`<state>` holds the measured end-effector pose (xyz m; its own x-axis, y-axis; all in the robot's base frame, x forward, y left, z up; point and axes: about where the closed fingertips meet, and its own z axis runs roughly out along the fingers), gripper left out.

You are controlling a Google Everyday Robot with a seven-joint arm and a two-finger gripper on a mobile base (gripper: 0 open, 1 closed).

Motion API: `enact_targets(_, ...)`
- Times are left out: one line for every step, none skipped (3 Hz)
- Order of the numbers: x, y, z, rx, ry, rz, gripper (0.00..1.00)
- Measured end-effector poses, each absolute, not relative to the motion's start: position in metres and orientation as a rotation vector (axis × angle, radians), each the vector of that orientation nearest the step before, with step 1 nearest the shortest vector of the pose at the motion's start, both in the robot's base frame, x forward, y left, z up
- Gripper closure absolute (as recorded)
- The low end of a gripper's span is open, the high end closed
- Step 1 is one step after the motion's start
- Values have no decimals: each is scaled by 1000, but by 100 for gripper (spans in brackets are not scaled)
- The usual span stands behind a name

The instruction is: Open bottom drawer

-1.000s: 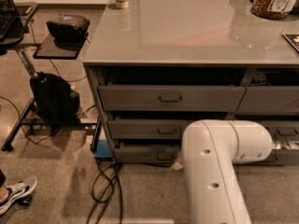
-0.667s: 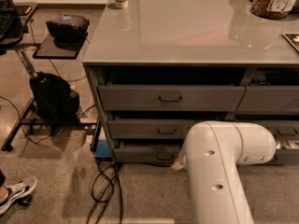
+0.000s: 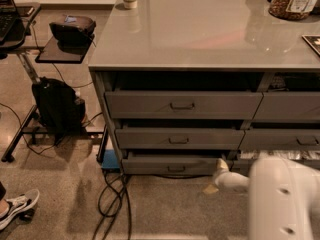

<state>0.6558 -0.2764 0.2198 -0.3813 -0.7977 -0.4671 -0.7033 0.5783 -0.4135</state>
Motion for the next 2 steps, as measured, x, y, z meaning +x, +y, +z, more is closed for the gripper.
enact_targets(629,-333,205,-1152,2228,-164,0)
enact_targets(628,-340,203,-1249,2210,-182,0)
